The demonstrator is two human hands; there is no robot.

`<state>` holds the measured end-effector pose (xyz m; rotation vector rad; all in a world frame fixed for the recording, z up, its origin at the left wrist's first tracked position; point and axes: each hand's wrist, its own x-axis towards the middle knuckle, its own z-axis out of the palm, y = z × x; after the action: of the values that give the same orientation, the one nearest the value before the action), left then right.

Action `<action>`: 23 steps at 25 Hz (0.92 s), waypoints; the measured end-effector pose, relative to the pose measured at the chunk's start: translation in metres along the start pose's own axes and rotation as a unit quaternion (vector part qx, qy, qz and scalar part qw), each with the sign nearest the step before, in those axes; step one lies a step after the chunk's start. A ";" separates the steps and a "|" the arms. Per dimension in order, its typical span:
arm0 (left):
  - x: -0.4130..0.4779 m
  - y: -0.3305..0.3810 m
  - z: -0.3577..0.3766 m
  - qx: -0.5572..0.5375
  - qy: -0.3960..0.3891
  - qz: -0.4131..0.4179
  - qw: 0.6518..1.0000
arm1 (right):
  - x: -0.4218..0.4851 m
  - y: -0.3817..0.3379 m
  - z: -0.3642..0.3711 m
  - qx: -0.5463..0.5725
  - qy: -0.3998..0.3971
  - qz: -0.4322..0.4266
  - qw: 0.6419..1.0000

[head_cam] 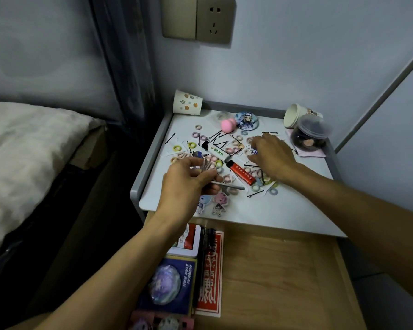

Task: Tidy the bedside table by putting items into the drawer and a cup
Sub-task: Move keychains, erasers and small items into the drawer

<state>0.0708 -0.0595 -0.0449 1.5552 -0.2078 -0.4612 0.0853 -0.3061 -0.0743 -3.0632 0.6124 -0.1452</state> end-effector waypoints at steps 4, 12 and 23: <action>-0.004 -0.004 0.002 -0.024 -0.017 -0.020 0.999 | -0.018 -0.010 -0.025 0.112 0.055 -0.021 0.992; -0.017 0.005 0.009 -0.058 -0.134 -0.024 0.989 | -0.145 -0.020 -0.055 0.452 0.000 -0.006 0.892; -0.024 0.002 0.012 0.067 -0.173 -0.032 0.982 | -0.161 -0.018 -0.041 0.662 -0.309 0.088 0.677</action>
<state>0.0451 -0.0606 -0.0391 1.6078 -0.4650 -0.7807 -0.0597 -0.2275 -0.0469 -1.4492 0.4103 0.3150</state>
